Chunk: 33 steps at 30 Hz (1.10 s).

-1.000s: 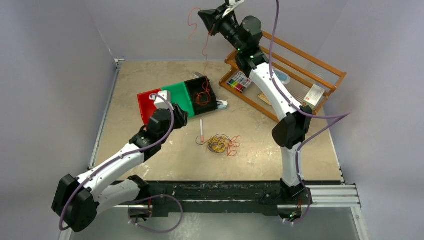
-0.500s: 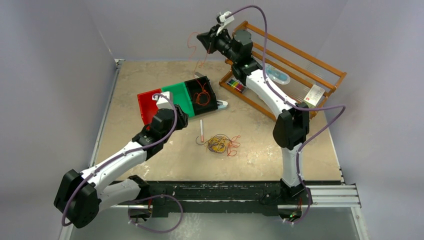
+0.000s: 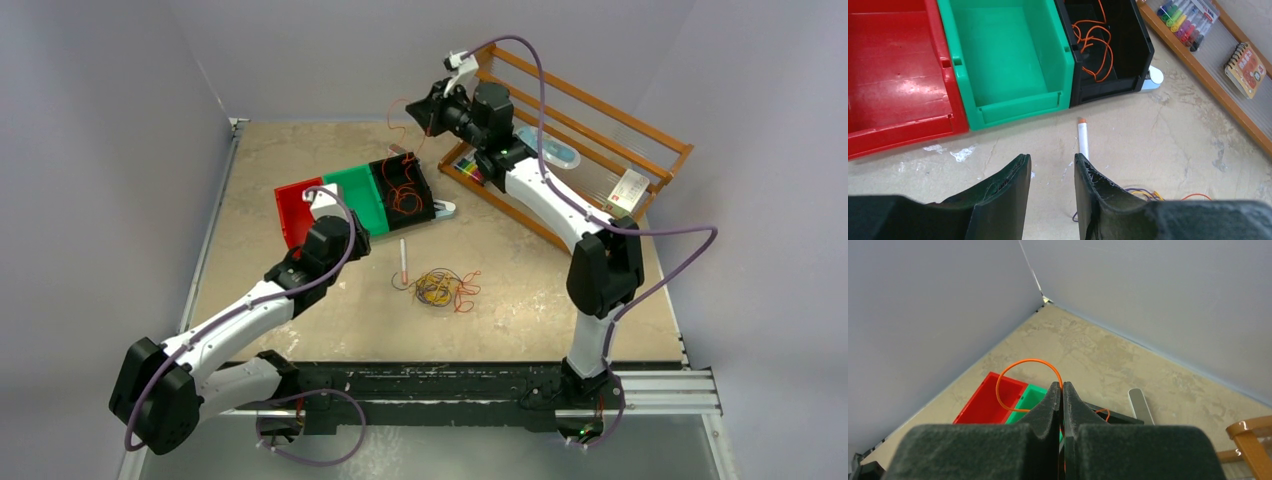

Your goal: Untangle the cables

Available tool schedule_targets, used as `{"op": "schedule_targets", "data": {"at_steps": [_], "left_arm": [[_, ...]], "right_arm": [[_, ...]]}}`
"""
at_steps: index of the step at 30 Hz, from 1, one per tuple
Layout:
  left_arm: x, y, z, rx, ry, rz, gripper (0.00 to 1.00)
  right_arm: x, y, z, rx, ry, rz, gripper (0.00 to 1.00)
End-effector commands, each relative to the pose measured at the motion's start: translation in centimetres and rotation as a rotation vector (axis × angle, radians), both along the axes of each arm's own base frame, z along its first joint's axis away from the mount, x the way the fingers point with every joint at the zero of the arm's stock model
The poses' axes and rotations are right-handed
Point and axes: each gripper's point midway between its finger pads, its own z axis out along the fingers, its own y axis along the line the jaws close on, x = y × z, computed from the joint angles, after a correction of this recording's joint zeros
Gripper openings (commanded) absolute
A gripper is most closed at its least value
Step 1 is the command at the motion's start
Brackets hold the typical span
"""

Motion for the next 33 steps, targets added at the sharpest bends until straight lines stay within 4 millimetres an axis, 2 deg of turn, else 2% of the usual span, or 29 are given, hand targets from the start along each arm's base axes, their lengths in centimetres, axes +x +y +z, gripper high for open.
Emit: {"op": "schedule_targets", "data": {"at_steps": [1,9,14,19,28,33], "left_arm": [[1.3,0.9,2.9,0.006,-0.062,0.061,0.36],[1.3,1.0,2.9,-0.003,-0.058,0.076,0.37],[1.2,1.5,2.7,0.009,-0.049,0.091,0.37],[1.0,1.8,2.5,0.012,-0.041,0.104,0.37],[1.0,1.7,2.3,0.007,-0.035,0.104,0.37],[1.1,1.6,2.1,0.010,-0.029,0.105,0.37]], "right_arm": [[-0.5,-0.4,-0.2,0.017,0.042,-0.007,0.00],[0.3,-0.3,-4.5,-0.037,0.145,-0.036,0.00],[2.1,-0.1,-9.4,-0.123,0.238,-0.071,0.00],[2.9,0.1,-13.9,-0.169,0.304,-0.089,0.00],[3.5,3.2,-16.8,-0.173,0.294,-0.014,0.00],[4.1,4.5,-19.6,-0.263,0.301,-0.038,0.00]]}}
